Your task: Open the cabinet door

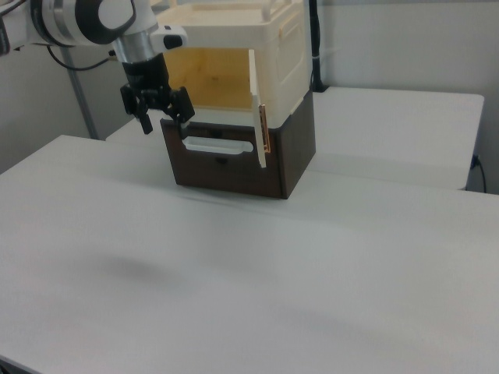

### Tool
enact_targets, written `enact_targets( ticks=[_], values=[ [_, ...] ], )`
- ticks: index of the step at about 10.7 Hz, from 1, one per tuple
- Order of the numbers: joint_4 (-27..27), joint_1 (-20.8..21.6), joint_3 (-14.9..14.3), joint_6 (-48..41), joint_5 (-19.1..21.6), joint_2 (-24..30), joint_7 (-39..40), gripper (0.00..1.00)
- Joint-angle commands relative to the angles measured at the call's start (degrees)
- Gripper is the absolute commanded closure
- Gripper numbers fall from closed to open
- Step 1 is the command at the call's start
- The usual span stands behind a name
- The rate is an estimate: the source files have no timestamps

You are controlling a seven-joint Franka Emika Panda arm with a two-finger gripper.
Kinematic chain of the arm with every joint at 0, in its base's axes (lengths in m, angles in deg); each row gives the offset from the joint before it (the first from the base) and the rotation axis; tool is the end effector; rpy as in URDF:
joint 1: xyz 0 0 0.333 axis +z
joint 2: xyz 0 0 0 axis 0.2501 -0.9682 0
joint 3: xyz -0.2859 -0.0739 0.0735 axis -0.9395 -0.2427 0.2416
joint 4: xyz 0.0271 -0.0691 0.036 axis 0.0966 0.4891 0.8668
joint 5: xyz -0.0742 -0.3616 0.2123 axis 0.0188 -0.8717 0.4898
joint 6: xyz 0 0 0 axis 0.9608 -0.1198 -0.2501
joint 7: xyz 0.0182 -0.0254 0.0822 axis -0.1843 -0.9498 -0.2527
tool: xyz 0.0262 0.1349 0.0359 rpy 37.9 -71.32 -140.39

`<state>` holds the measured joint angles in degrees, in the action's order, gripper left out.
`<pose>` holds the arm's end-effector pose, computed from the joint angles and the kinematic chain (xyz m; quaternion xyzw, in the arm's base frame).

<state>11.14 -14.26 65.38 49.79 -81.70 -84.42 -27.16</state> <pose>0.6429 0.0193 0.5591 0.9991 0.0171 0.0350 0.0159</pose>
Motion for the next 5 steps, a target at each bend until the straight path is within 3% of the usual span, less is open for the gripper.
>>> enact_targets(
  ticks=[1, 5],
  values=[
    [6.2, 0.4, -0.4, -1.7, -1.2, 3.1, -1.0, 0.0],
    [8.1, 0.0, -0.4, -1.2, -1.1, 4.5, -1.0, 0.0]
  ],
)
